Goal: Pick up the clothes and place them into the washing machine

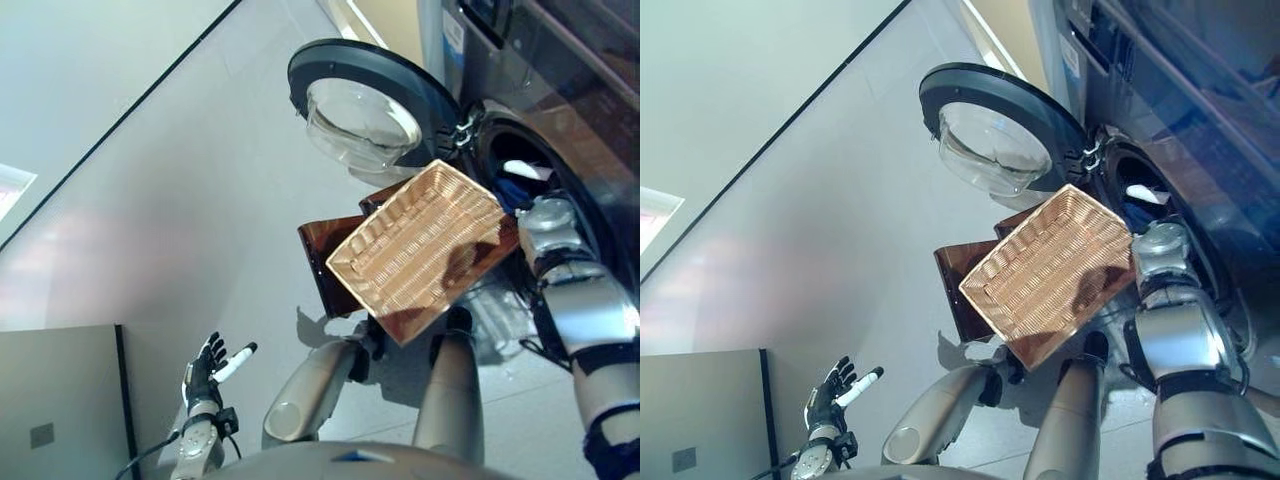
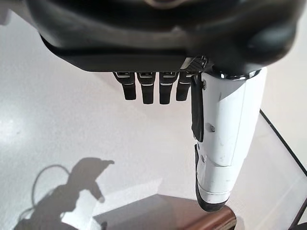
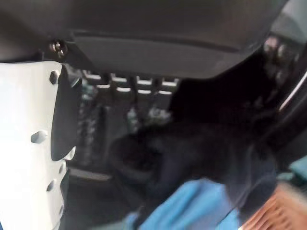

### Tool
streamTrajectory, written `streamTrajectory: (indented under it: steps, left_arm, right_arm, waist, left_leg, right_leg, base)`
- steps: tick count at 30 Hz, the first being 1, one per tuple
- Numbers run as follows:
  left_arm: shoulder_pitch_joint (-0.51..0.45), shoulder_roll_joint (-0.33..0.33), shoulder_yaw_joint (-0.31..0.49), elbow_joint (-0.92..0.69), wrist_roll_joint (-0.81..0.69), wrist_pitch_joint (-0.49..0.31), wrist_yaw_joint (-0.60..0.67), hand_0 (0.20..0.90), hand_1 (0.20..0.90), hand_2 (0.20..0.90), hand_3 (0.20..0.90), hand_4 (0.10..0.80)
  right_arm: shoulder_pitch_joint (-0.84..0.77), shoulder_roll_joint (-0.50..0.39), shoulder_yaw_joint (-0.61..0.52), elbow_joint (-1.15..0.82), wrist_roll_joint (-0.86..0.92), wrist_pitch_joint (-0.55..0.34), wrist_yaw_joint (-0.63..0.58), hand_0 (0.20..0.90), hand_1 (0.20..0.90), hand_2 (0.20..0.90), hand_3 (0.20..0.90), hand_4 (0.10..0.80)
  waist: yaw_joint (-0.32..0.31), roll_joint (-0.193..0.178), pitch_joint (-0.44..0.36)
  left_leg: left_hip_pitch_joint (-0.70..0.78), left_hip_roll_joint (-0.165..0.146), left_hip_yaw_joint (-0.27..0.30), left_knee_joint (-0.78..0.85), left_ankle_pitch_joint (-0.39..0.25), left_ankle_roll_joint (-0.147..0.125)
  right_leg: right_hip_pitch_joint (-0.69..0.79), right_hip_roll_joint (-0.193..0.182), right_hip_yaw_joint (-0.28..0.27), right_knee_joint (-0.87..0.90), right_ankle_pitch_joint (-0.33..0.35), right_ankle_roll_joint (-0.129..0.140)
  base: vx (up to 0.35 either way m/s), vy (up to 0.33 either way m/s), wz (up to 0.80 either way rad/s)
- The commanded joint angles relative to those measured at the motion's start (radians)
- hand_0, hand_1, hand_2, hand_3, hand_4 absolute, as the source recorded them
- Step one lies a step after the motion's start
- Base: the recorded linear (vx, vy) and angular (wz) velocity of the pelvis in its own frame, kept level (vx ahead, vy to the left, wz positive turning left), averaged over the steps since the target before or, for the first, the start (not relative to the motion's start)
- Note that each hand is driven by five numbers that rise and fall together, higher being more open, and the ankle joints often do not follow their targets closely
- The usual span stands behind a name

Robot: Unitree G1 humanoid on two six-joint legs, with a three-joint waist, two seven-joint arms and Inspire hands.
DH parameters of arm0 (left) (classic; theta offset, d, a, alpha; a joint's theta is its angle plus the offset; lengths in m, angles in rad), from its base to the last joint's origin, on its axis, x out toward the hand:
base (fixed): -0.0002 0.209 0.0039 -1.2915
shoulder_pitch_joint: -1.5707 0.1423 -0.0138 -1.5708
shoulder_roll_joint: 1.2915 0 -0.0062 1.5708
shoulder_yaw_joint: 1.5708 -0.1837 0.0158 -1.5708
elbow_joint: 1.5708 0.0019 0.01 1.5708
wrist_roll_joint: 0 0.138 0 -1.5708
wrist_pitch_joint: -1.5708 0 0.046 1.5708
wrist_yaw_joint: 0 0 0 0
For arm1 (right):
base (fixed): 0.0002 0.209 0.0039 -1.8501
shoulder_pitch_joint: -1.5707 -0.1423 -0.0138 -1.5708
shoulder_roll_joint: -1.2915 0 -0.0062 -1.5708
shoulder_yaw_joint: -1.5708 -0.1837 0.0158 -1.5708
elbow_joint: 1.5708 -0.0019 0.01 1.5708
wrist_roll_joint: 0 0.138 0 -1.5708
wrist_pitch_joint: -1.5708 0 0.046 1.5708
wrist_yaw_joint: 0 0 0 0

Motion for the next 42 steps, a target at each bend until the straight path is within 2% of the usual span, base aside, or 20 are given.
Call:
streamTrajectory:
  steps: [1,2,4,5,6,8,11,18,20,21,26,30,33,35,38,42]
  left_arm:
    - [-0.029,0.087,0.076,0.079,-0.019,-0.041,0.040,0.900,0.900,0.900,0.900,0.800]
    - [-0.038,0.083,0.080,0.089,-0.026,-0.041,0.041,0.900,0.900,0.900,0.900,0.800]
    - [-0.037,0.079,0.079,0.090,-0.022,-0.036,0.038,0.900,0.900,0.900,0.900,0.800]
    - [-0.036,0.079,0.079,0.090,-0.022,-0.036,0.038,0.900,0.900,0.900,0.900,0.800]
    - [-0.036,0.072,0.076,0.086,-0.017,-0.031,0.027,0.900,0.900,0.900,0.900,0.800]
    - [-0.033,0.068,0.075,0.083,-0.009,-0.022,0.012,0.900,0.900,0.900,0.900,0.800]
    - [-0.031,0.061,0.071,0.080,0.001,-0.014,-0.002,0.900,0.900,0.900,0.900,0.800]
    - [-0.026,0.053,0.070,0.083,0.026,-0.009,-0.014,0.900,0.900,0.900,0.900,0.800]
    - [-0.030,0.053,0.077,0.114,0.023,-0.008,-0.006,0.900,0.900,0.900,0.900,0.800]
    - [-0.048,0.063,0.082,0.132,0.038,-0.012,0.011,0.900,0.900,0.900,0.900,0.800]
    - [-0.045,0.069,0.098,0.116,0.036,-0.024,0.024,0.900,0.900,0.900,0.900,0.800]
    - [-0.035,0.071,0.112,0.110,0.038,-0.019,0.021,0.900,0.900,0.900,0.900,0.800]
    - [-0.037,0.067,0.120,0.131,0.039,-0.014,0.019,0.900,0.900,0.900,0.900,0.800]
    - [-0.045,0.057,0.121,0.172,0.044,-0.004,0.016,0.900,0.900,0.900,0.900,0.800]
    - [-0.052,0.037,0.115,0.190,0.061,0.007,0.016,0.900,0.900,0.900,0.900,0.800]
    - [-0.051,0.022,0.083,0.227,0.150,0.026,0.019,0.900,0.900,0.900,0.900,0.800]
  right_arm:
    - [0.017,0.274,0.006,-0.087,0.049,-0.134,-0.040,0.900,0.900,0.900,0.900,0.800]
    - [0.068,0.315,0.001,-0.127,0.095,-0.155,-0.012,0.900,0.900,0.900,0.900,0.800]
    - [0.115,0.338,0.007,-0.161,0.120,-0.163,0.021,0.900,0.900,0.900,0.900,0.800]
    - [0.116,0.338,0.007,-0.161,0.120,-0.163,0.021,0.900,0.900,0.900,0.900,0.800]
    - [0.178,0.352,0.011,-0.185,0.180,-0.176,0.092,0.900,0.900,0.900,0.900,0.800]
    - [0.233,0.354,0.003,-0.192,0.232,-0.181,0.143,0.900,0.900,0.900,0.900,0.800]
    - [0.254,0.349,-0.011,-0.165,0.250,-0.175,0.174,0.900,0.900,0.900,0.900,0.800]
    - [0.267,0.331,-0.039,-0.125,0.215,-0.168,0.161,0.900,0.900,0.900,0.900,0.800]
    - [0.271,0.328,-0.040,-0.119,0.155,-0.163,0.120,0.900,0.900,0.900,0.900,0.800]
    - [0.241,0.313,-0.010,-0.104,0.033,-0.139,0.048,0.900,0.900,0.900,0.900,0.800]
    - [0.261,0.313,-0.043,-0.178,0.125,-0.174,0.094,0.900,0.900,0.900,0.900,0.800]
    - [0.334,0.332,-0.054,-0.263,0.202,-0.205,0.145,0.900,0.900,0.900,0.900,0.800]
    - [0.367,0.344,-0.082,-0.271,0.261,-0.221,0.172,0.900,0.900,0.900,0.900,0.800]
    - [0.426,0.374,-0.159,-0.266,0.380,-0.248,0.207,0.900,0.900,0.900,0.900,0.800]
    - [0.510,0.399,-0.221,-0.232,0.452,-0.255,0.241,0.900,0.900,0.900,0.900,0.800]
    - [0.641,0.404,-0.270,-0.174,0.421,-0.225,0.277,0.900,0.900,0.900,0.900,0.800]
  waist:
    - [0.043,0.004,-0.023]
    - [0.041,-0.009,-0.019]
    - [0.037,-0.020,-0.017]
    - [0.037,-0.020,-0.017]
    - [0.035,-0.032,-0.016]
    - [0.032,-0.046,-0.017]
    - [0.032,-0.053,-0.015]
    - [0.028,-0.067,-0.017]
    - [0.024,-0.076,-0.019]
    - [0.028,-0.080,-0.019]
    - [0.033,-0.093,-0.017]
    - [0.036,-0.120,-0.029]
    - [0.035,-0.135,-0.038]
    - [0.031,-0.163,-0.062]
    - [0.026,-0.187,-0.094]
    - [0.000,-0.217,-0.142]
  left_leg:
    - [-0.122,-0.023,0.066,0.012,0.025,-0.014]
    - [-0.122,-0.020,0.064,0.013,0.026,-0.014]
    - [-0.116,-0.017,0.063,0.013,0.025,-0.014]
    - [-0.115,-0.017,0.063,0.012,0.025,-0.014]
    - [-0.106,-0.015,0.062,0.010,0.024,-0.014]
    - [-0.088,-0.012,0.059,0.002,0.023,-0.013]
    - [-0.072,-0.013,0.054,-0.005,0.024,-0.013]
    - [-0.062,-0.012,0.051,-0.015,0.032,-0.011]
    - [-0.061,-0.012,0.048,-0.015,0.034,-0.012]
    - [-0.063,-0.011,0.043,-0.013,0.037,-0.013]
    - [-0.065,-0.012,0.034,-0.001,0.037,-0.013]
    - [-0.027,-0.008,0.020,-0.017,0.034,-0.012]
    - [0.006,-0.008,0.018,-0.035,0.031,-0.012]
    - [0.057,-0.007,0.010,-0.066,0.027,-0.012]
    - [0.125,-0.007,0.001,-0.112,0.025,-0.013]
    - [0.217,-0.011,-0.005,-0.186,0.032,-0.019]
  right_leg:
    - [0.046,-0.008,-0.016,-0.085,0.020,-0.039]
    - [0.050,-0.007,-0.018,-0.087,0.022,-0.040]
    - [0.058,-0.005,-0.020,-0.090,0.023,-0.040]
    - [0.058,-0.005,-0.020,-0.090,0.023,-0.040]
    - [0.069,-0.004,-0.024,-0.097,0.026,-0.040]
    - [0.091,-0.004,-0.031,-0.112,0.029,-0.038]
    - [0.109,-0.005,-0.037,-0.122,0.033,-0.036]
    - [0.124,-0.004,-0.048,-0.143,0.045,-0.033]
    - [0.130,-0.002,-0.049,-0.149,0.046,-0.033]
    - [0.131,-0.004,-0.053,-0.148,0.048,-0.033]
    - [0.137,-0.009,-0.068,-0.144,0.047,-0.033]
    - [0.174,-0.012,-0.078,-0.158,0.043,-0.027]
    - [0.207,-0.015,-0.087,-0.179,0.047,-0.021]
    - [0.264,-0.016,-0.095,-0.226,0.052,-0.009]
    - [0.337,-0.022,-0.108,-0.292,0.070,0.006]
    - [0.433,-0.031,-0.126,-0.395,0.107,0.027]
  base:
    - [-0.005,-0.029,0.07]
    - [-0.004,-0.019,0.06]
    - [-0.002,-0.014,0.02]
    - [0.000,0.000,0.00]
    - [0.002,-0.018,0.03]
    - [0.002,-0.014,0.11]
    - [0.005,-0.013,0.12]
    - [-0.007,-0.003,-0.02]
    - [-0.017,-0.004,0.07]
    - [-0.022,-0.010,0.07]
    - [-0.011,-0.026,0.09]
    - [0.060,-0.013,0.06]
    - [0.088,0.002,0.07]
    - [0.150,0.009,0.02]
    - [0.149,0.003,-0.04]
    - [0.123,0.010,0.02]
